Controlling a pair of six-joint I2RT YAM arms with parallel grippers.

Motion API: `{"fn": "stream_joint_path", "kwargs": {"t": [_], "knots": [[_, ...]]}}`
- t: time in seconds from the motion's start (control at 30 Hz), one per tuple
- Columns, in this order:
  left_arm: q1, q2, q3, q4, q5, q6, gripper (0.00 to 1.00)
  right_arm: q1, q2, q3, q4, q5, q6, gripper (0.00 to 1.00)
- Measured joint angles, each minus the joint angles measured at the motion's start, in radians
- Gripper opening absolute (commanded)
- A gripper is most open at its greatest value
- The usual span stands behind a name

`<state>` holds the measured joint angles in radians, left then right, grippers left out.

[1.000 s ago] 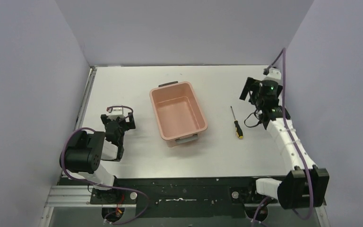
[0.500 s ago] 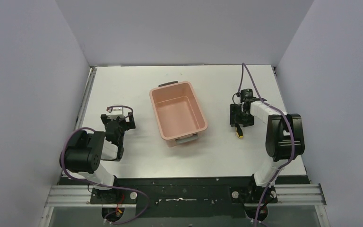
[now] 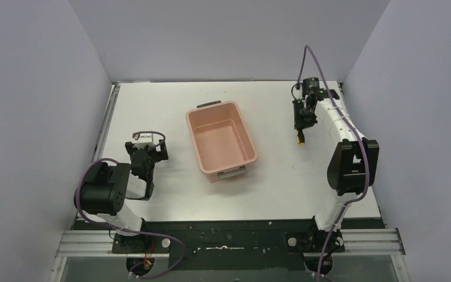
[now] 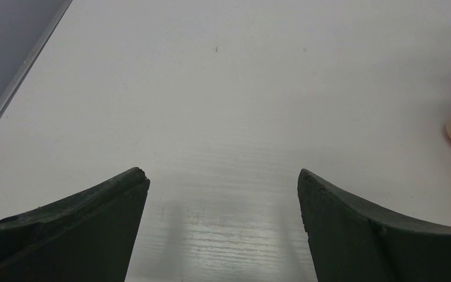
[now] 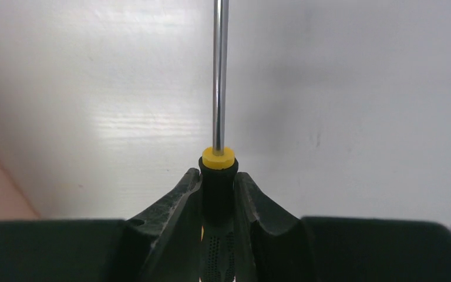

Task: Put the screwdriver in the bin

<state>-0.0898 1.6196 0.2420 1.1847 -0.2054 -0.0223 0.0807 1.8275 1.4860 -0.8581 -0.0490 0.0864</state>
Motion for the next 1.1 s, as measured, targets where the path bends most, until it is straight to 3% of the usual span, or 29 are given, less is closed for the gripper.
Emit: {"fn": "stream_joint_path", "kwargs": {"t": [0.13, 0.3, 0.5, 0.6, 0.77, 0.93, 1.1], "knots": [[0.0, 0.0, 0.0, 0.0, 0.0, 0.0, 0.97, 0.013, -0.019, 0.313, -0.073, -0.005, 0.031, 0.0], [0.0, 0.0, 0.0, 0.0, 0.0, 0.0, 0.97, 0.125, -0.09, 0.427, -0.077, -0.007, 0.123, 0.0], [0.0, 0.0, 0.0, 0.0, 0.0, 0.0, 0.97, 0.537, -0.112, 0.428, 0.023, -0.02, 0.194, 0.0], [0.0, 0.0, 0.0, 0.0, 0.0, 0.0, 0.97, 0.634, -0.111, 0.404, 0.05, 0.002, 0.215, 0.0], [0.0, 0.0, 0.0, 0.0, 0.0, 0.0, 0.97, 0.647, -0.092, 0.245, 0.119, 0.053, 0.25, 0.0], [0.0, 0.0, 0.0, 0.0, 0.0, 0.0, 0.97, 0.658, 0.062, 0.124, 0.163, 0.073, 0.262, 0.01], [0.0, 0.0, 0.0, 0.0, 0.0, 0.0, 0.97, 0.674, 0.185, 0.066, 0.191, 0.092, 0.268, 0.26]]}}
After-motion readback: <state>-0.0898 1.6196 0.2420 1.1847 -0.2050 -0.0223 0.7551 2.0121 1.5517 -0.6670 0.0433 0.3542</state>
